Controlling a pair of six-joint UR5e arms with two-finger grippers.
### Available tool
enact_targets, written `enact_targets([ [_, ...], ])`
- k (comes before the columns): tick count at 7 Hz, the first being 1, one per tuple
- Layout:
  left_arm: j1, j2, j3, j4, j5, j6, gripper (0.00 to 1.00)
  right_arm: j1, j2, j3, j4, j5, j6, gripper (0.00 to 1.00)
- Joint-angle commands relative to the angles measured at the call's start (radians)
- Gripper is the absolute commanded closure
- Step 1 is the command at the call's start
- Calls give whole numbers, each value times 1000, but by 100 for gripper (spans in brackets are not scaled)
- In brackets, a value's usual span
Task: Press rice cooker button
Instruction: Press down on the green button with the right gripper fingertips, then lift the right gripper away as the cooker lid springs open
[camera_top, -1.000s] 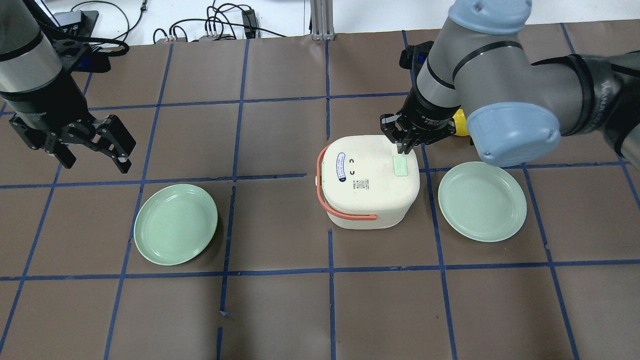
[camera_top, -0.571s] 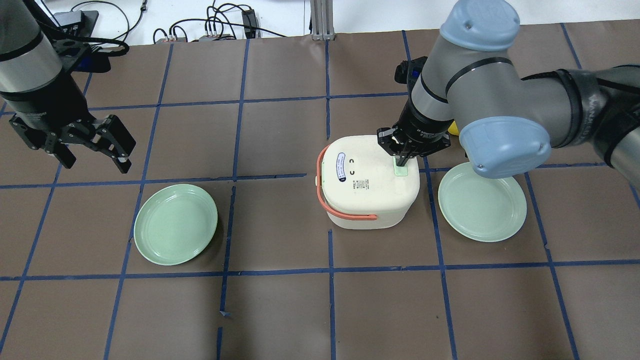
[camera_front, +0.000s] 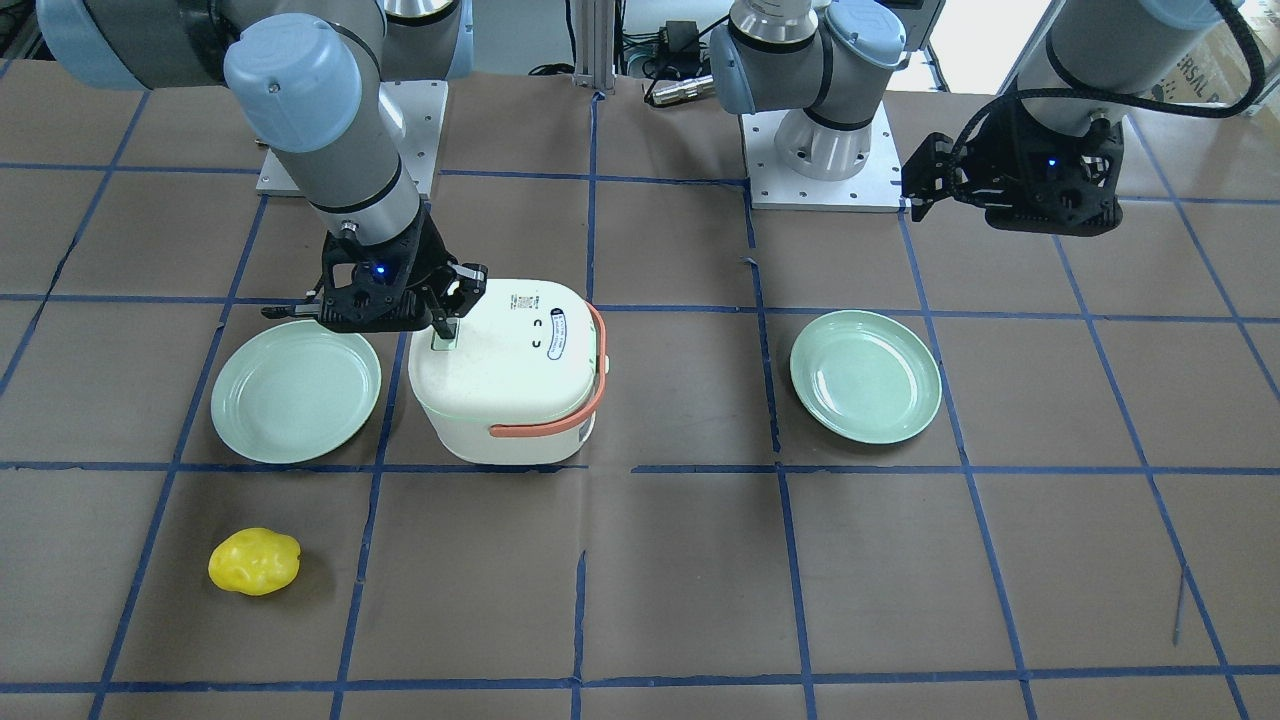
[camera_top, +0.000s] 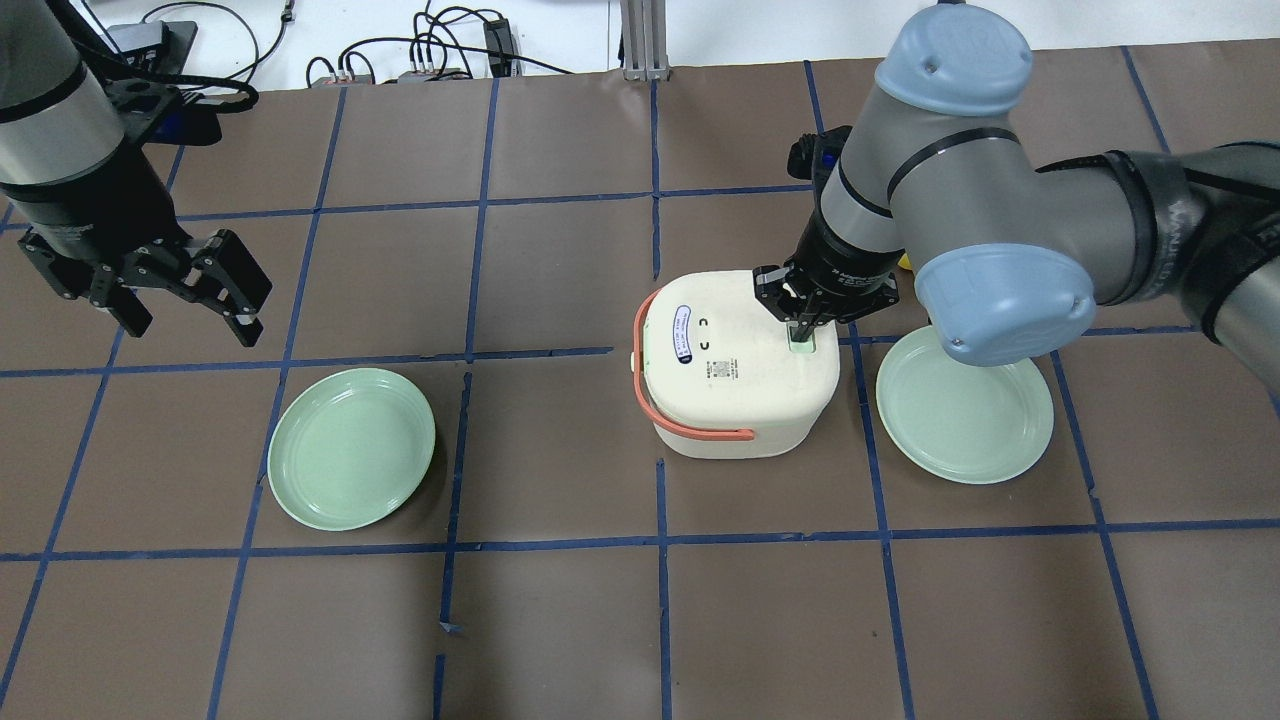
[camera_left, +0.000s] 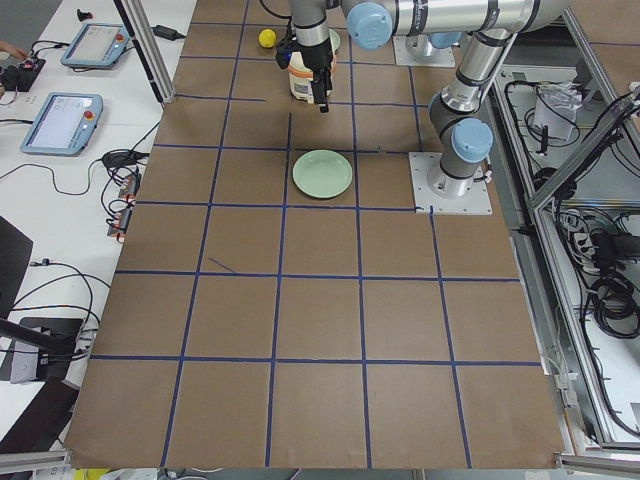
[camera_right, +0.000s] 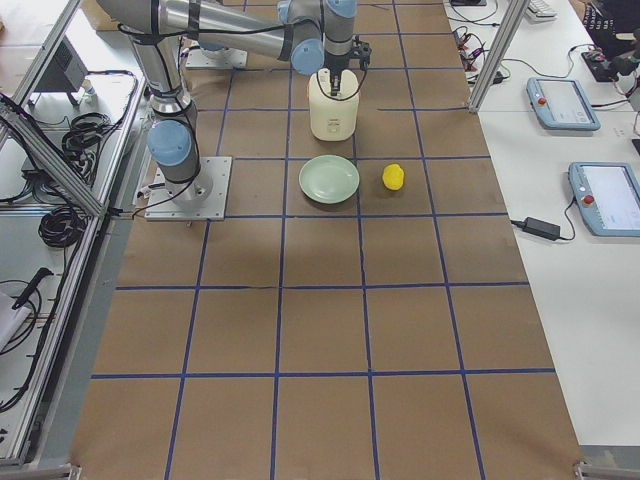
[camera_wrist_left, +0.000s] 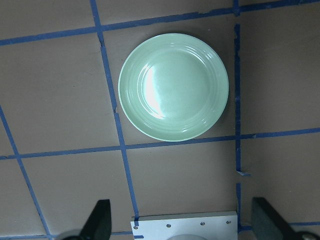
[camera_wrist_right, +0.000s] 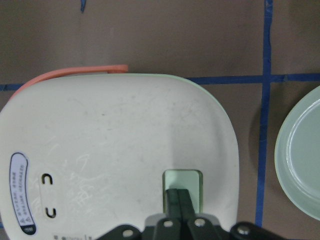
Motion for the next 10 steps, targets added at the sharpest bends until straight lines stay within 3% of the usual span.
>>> enact_targets([
  [1, 0, 0, 0, 0, 0, 0, 0, 0, 0, 2, -1, 0, 0, 88],
  [2, 0, 0, 0, 0, 0, 0, 0, 0, -9, -22, 16, -6, 15, 84],
  [3, 0, 0, 0, 0, 0, 0, 0, -5, -12, -82, 111, -20, 23, 66],
  [4, 0, 0, 0, 0, 0, 0, 0, -14, -13, -191, 161, -67, 15, 13],
  [5, 0, 0, 0, 0, 0, 0, 0, -30, -13, -249, 192, -113, 3, 0],
  [10, 0, 0, 0, 0, 0, 0, 0, -87, -72, -239, 258, -86, -68, 0],
])
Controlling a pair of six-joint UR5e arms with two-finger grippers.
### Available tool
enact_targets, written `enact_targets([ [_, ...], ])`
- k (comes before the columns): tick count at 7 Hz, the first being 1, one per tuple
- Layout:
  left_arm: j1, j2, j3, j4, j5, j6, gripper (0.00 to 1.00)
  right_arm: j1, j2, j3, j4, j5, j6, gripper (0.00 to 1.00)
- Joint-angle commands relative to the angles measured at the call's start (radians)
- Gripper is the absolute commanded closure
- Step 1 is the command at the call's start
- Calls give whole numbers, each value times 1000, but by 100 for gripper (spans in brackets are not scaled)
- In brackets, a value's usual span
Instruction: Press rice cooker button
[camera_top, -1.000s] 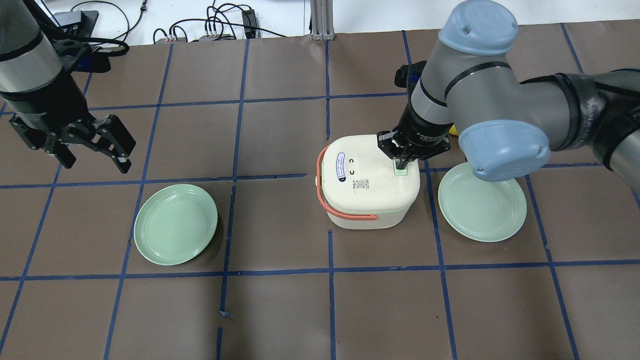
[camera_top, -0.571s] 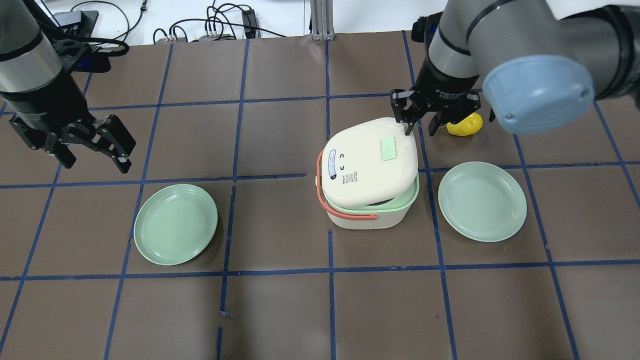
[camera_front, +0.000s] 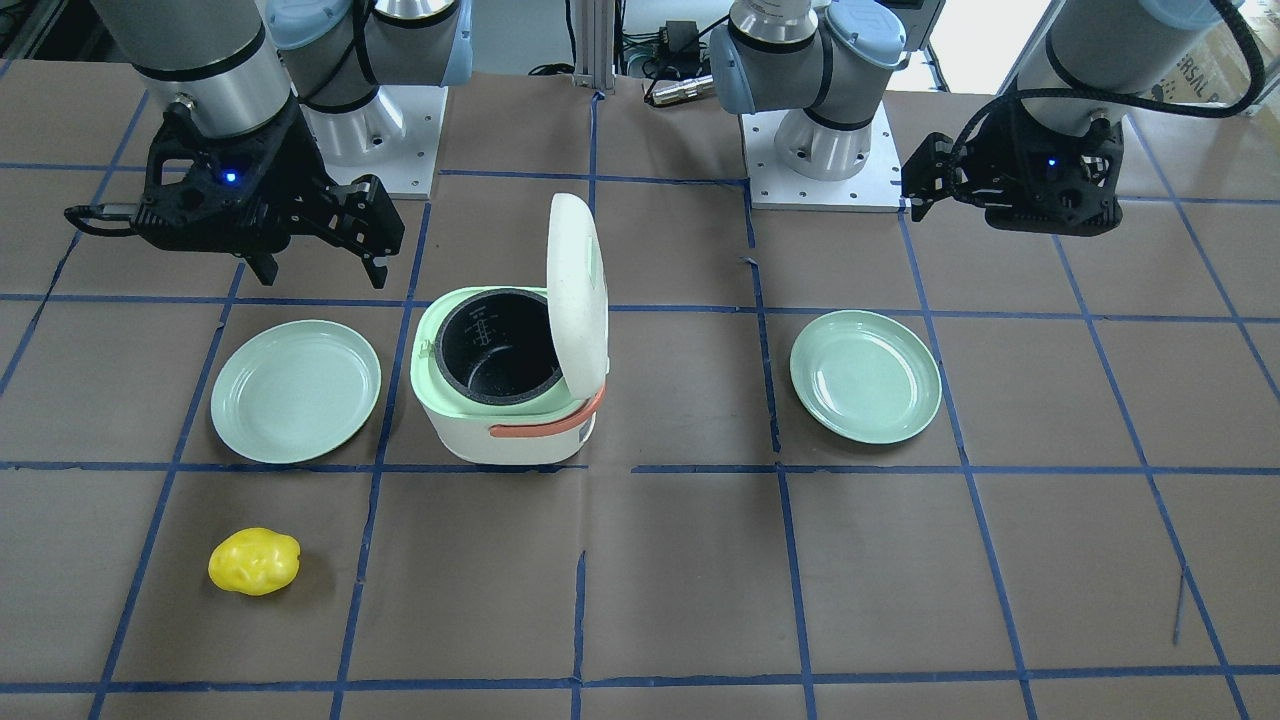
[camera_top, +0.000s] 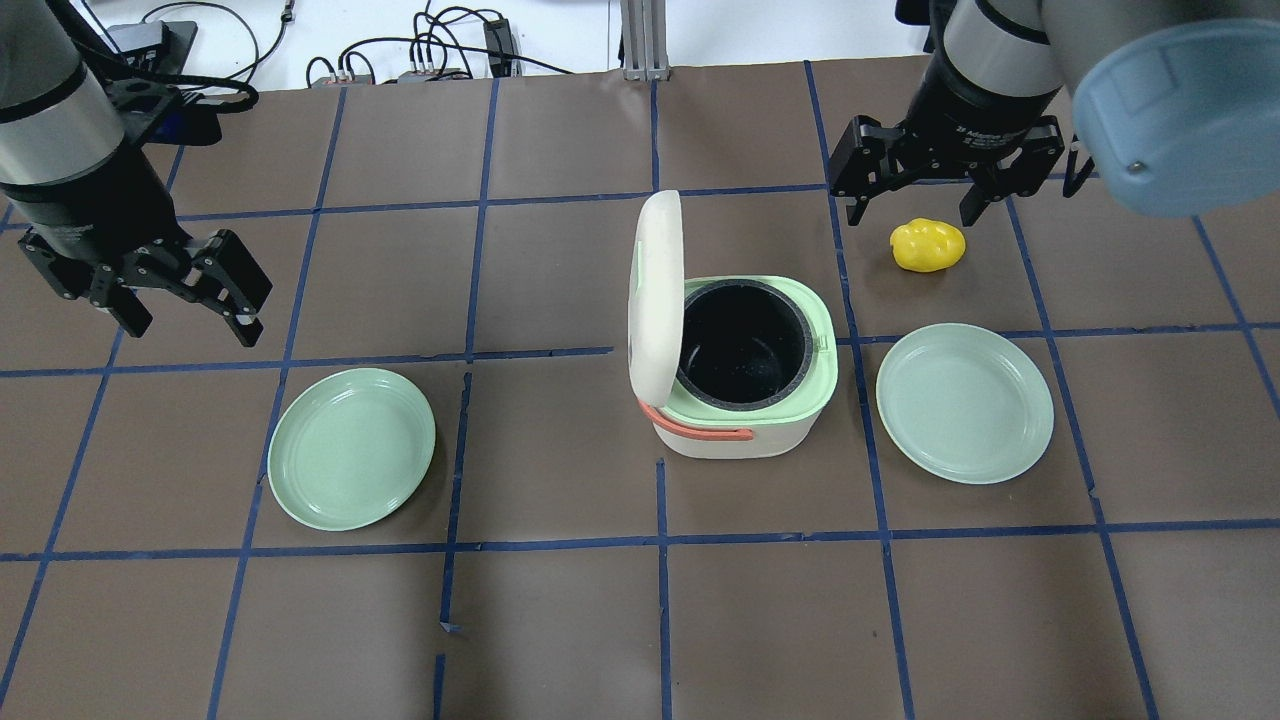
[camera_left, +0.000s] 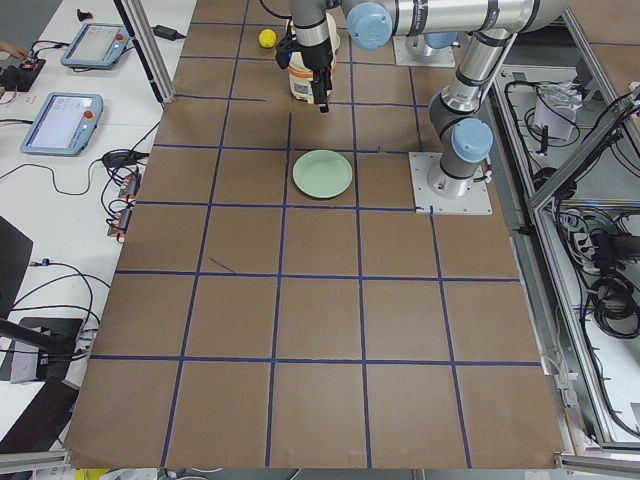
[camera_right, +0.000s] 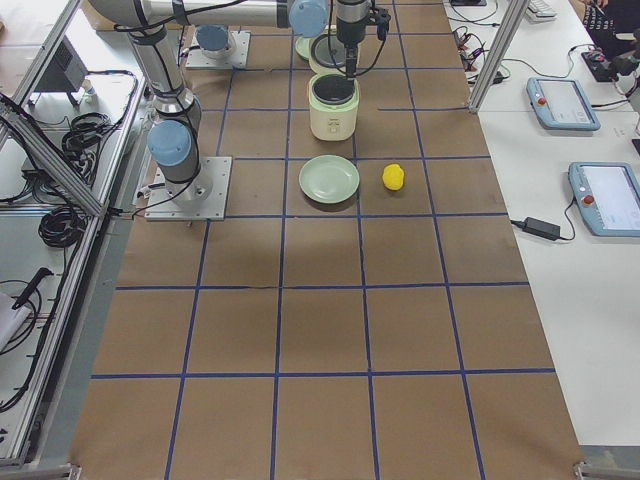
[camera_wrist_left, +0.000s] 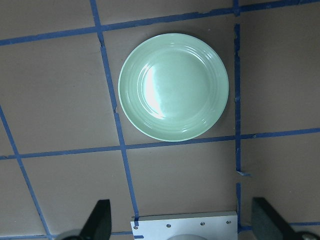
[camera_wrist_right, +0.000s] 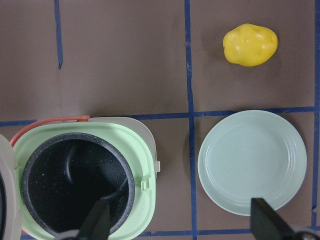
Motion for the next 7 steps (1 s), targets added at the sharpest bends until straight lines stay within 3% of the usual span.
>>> enact_targets([
  [1, 0, 0, 0, 0, 0, 0, 0, 4, -14, 14, 18, 17, -1, 0],
  [7, 0, 0, 0, 0, 0, 0, 0, 7, -13, 34, 12, 31, 1, 0],
])
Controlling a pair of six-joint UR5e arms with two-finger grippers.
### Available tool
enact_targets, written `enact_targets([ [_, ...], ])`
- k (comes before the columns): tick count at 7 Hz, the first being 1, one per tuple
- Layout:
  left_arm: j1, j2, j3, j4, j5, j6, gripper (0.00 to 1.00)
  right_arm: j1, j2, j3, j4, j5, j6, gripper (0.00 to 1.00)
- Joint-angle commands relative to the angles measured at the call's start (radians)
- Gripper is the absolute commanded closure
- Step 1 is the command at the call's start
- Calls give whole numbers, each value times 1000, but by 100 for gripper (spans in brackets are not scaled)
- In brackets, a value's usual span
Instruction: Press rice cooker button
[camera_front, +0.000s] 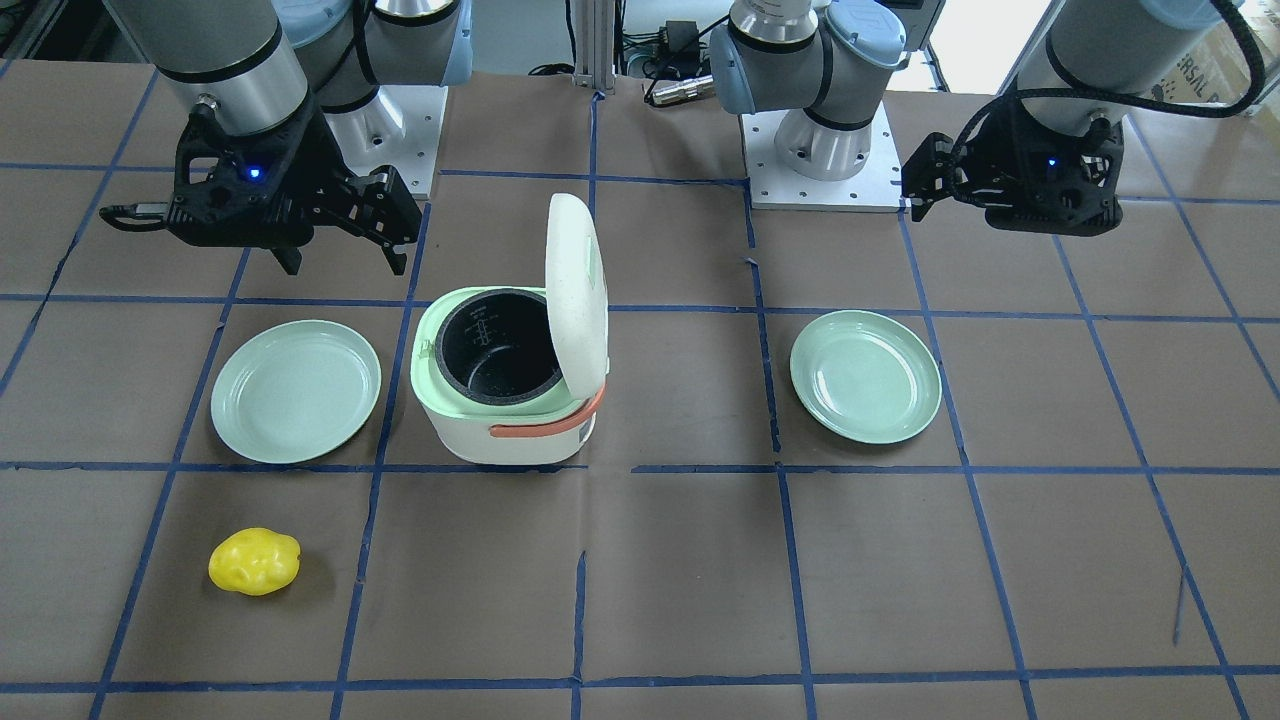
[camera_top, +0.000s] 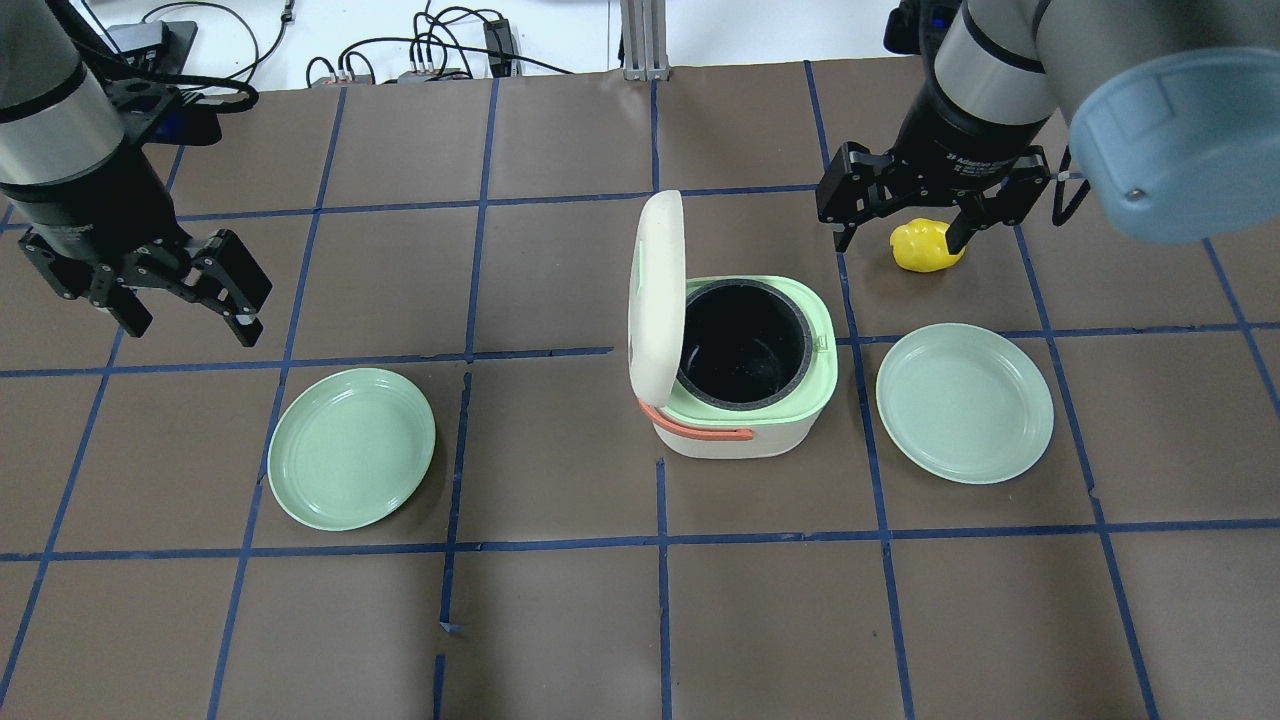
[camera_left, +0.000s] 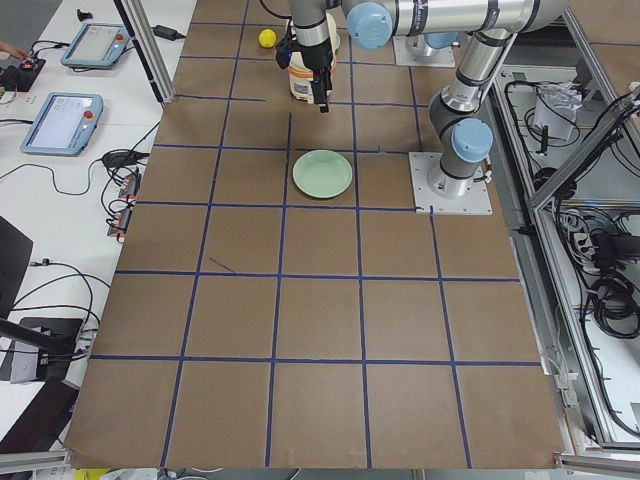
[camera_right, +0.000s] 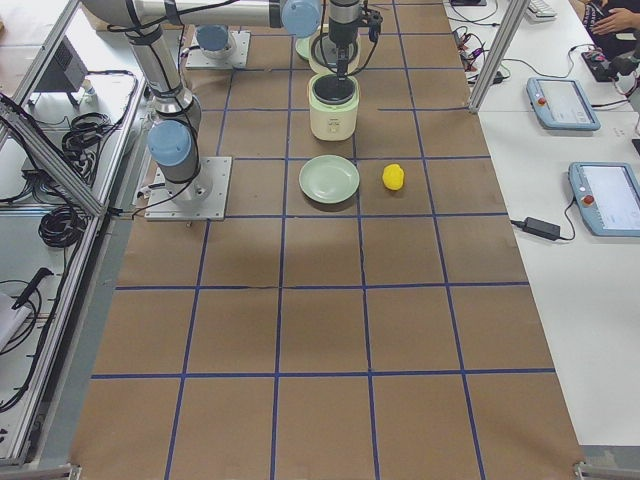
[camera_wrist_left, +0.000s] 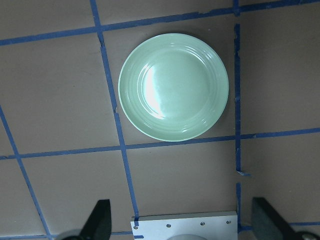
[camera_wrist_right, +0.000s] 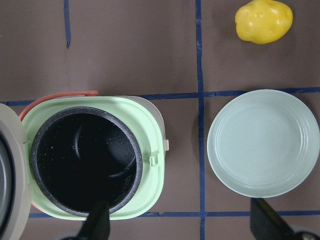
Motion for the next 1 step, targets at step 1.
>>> enact_targets([
  [1, 0, 0, 0, 0, 0, 0, 0, 0, 2, 1, -4, 0, 0, 0],
])
